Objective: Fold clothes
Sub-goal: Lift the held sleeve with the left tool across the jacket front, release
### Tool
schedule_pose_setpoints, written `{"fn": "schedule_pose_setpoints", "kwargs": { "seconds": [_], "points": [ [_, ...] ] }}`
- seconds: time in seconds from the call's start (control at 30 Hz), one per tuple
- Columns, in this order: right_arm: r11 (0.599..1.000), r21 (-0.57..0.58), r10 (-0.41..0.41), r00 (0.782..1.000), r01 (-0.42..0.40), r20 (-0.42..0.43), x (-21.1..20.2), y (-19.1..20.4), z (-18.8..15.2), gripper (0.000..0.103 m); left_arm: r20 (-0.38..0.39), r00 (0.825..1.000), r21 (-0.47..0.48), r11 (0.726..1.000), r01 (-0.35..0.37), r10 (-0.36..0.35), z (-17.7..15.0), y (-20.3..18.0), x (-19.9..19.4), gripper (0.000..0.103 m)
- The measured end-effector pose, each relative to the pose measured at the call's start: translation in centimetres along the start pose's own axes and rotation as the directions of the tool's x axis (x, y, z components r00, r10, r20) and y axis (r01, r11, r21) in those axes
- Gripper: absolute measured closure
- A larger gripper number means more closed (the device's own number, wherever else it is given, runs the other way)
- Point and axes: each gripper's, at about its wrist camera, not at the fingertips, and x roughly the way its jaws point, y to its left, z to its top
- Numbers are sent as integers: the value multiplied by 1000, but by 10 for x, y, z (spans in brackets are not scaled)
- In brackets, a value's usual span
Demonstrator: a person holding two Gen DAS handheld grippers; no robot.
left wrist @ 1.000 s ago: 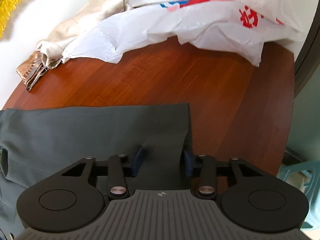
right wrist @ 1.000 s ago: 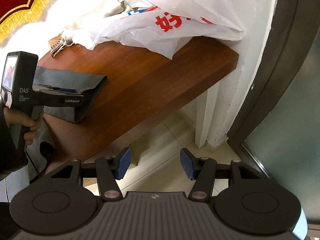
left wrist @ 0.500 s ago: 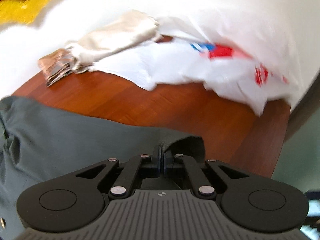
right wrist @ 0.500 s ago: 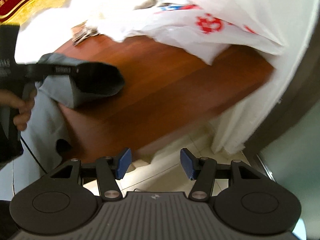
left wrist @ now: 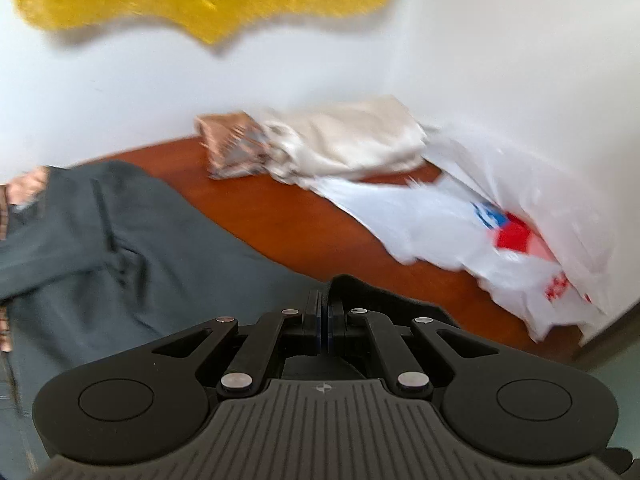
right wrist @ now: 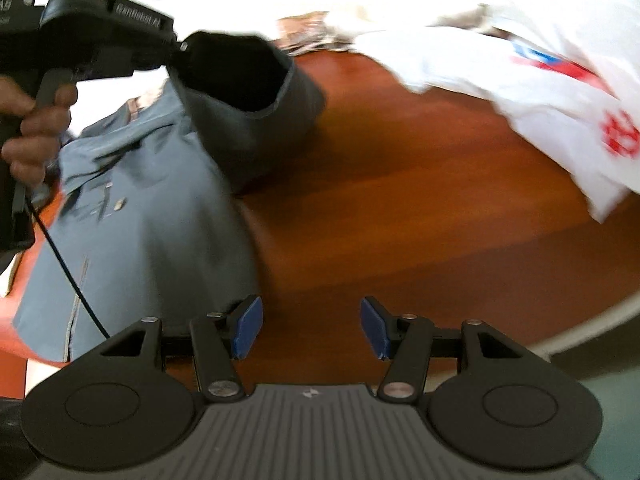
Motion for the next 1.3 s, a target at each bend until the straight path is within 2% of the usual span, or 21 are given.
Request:
{"fn": "schedule_pose_setpoints", "kwargs": {
  "seconds": [0.1, 0.27, 0.37, 0.53, 0.63, 0.83, 0.93, 1.03, 1.13, 1.3],
  "points": [
    [998, -57, 33, 999, -34, -18, 19, 26, 13, 42, 16, 999, -54, 998, -30, 31, 5, 27, -9, 101],
    [990, -132, 45, 997, -53, -61, 57, 68, 26, 42, 18, 998, -127, 991, -51, 54, 6, 73, -20, 101],
    [985, -167, 19, 995, -36, -99, 83, 90, 24, 42, 14, 999, -156, 987, -40, 42, 5, 97, -24, 101],
    [983, -182, -45, 986, 15, -162, 113, 104, 14, 41, 30, 999, -203, 979, 22, -17, 11, 132, -34, 101],
    [978, -200, -92, 984, 60, -154, 119, 113, 10, 39, 62, 998, -238, 970, 38, -24, 22, 153, -44, 101],
    [973, -190, -159, 976, 129, -151, 123, 121, 8, 38, 137, 991, -375, 926, 47, 5, 50, 224, -69, 101],
    [968, -197, -189, 969, 157, -158, 125, 123, 7, 34, 160, 986, -395, 919, 13, 55, 61, 264, -80, 101],
    [963, -199, -218, 962, 185, -165, 133, 132, 7, 28, 158, 982, -445, 895, -23, 104, 66, 310, -86, 101],
    [954, -206, -255, 951, 218, -173, 140, 141, 7, 25, 144, 977, -496, 866, -65, 156, 66, 358, -89, 101],
    [955, -176, -272, 943, 240, -192, 143, 143, 10, 25, 98, 972, -601, 791, -115, 215, 48, 437, -91, 101]
  ]
}}
